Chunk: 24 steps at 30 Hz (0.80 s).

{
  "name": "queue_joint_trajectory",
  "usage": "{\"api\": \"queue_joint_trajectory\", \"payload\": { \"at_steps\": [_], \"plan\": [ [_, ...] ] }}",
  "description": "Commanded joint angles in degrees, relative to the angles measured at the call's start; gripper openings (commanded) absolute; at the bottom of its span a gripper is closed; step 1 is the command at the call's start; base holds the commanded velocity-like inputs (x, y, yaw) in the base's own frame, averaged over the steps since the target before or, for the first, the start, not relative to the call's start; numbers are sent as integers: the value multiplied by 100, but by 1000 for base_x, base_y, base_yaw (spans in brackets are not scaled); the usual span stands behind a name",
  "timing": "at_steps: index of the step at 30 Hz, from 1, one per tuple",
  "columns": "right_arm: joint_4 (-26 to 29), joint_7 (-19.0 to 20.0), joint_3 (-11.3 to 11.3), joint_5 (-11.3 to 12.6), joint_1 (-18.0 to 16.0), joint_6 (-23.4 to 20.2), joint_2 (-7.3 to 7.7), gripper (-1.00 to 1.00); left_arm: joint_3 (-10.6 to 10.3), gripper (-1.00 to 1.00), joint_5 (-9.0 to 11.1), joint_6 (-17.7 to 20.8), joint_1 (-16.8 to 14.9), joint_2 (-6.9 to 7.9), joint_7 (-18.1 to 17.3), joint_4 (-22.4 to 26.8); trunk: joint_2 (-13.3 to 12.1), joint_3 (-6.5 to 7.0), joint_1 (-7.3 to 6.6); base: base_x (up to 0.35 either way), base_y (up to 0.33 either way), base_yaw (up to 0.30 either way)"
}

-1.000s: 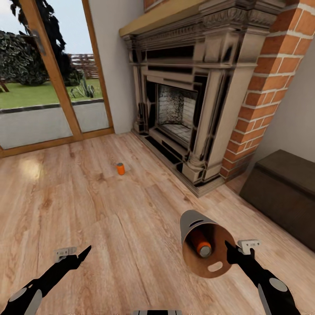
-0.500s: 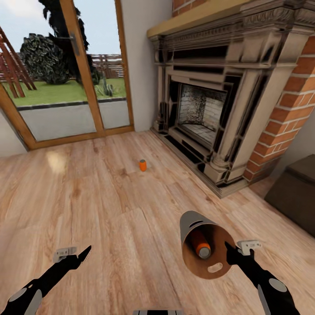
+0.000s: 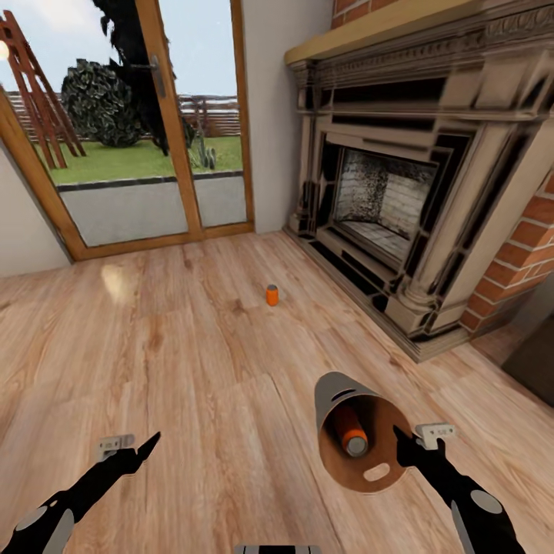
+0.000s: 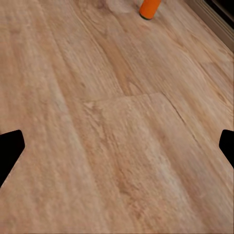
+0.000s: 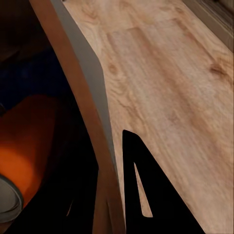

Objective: Put the three can of soda from the living room inside the tash can in the kitchen.

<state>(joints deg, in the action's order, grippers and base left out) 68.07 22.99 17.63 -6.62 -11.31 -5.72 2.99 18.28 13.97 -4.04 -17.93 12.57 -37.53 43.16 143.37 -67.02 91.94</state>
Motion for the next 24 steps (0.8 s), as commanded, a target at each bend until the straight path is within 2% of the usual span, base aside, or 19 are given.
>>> {"api": "queue_joint_trajectory", "payload": {
  "at_steps": [1,24],
  "plan": [
    [5,30,-5,73,-3,-7,-1,-100,0,100,0,0,0,0,0,0,0,1,-1,287,129,3],
    [-97,30,-22,73,-3,18,-17,-100,0,100,-9,-35,0,-1,0,0,0,1,-1,292,129,-9]
  ]
}}
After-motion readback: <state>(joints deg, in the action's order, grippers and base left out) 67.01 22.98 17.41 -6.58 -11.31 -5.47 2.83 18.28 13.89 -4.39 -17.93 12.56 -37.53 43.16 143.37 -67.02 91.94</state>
